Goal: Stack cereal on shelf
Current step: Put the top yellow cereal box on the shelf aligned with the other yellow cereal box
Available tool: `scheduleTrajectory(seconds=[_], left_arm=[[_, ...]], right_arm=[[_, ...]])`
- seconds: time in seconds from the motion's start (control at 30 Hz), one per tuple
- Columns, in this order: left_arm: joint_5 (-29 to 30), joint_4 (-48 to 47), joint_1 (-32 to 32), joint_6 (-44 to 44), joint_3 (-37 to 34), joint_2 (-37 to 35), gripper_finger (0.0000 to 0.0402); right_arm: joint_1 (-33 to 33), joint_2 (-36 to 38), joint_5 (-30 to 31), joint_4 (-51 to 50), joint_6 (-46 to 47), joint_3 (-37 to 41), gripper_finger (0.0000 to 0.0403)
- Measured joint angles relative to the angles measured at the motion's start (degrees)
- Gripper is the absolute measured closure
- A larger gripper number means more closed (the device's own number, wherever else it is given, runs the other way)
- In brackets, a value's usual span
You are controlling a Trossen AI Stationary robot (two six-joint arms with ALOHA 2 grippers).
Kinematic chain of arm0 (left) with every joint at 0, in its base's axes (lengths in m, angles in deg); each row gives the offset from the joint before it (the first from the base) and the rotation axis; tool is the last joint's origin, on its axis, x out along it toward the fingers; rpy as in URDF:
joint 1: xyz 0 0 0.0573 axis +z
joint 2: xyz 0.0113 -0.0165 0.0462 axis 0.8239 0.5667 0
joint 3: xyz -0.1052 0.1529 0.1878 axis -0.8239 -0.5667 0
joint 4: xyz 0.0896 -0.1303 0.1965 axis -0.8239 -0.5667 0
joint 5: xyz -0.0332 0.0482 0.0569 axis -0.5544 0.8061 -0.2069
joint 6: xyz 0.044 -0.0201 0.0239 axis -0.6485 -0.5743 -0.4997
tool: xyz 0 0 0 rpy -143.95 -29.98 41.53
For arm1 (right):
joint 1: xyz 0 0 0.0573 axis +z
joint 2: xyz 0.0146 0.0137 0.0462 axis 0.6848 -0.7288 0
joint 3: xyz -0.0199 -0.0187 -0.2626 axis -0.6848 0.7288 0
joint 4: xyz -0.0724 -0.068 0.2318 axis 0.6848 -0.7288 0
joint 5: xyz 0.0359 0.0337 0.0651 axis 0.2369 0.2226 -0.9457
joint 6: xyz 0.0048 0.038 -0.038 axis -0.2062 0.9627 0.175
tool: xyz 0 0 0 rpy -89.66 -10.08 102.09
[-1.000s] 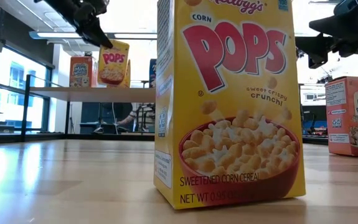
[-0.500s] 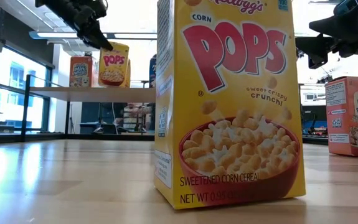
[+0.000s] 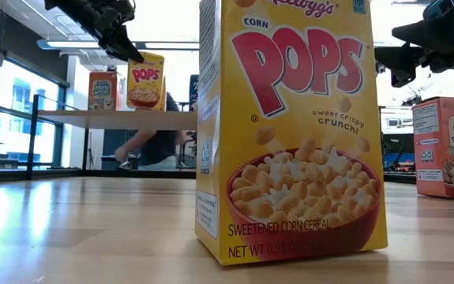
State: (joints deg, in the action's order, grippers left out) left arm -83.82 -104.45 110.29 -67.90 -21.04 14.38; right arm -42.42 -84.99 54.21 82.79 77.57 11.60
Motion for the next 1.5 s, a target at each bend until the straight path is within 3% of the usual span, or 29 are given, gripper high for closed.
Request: scheduleTrajectory(seconds=[0.97,1.5], left_arm=[[-1.71,-0.29,4.21,-2.97,-0.07,3.23,0.0256],[-2.38,-0.13,4.82,-2.49,-0.07,3.18,0.0191]], right_arm=[[-0.01,-0.02,0.00,-0.02,0.00,-0.02,0.0162],[-0.02,-0.01,0.00,-0.01,-0.02,-0.02,0.0162]])
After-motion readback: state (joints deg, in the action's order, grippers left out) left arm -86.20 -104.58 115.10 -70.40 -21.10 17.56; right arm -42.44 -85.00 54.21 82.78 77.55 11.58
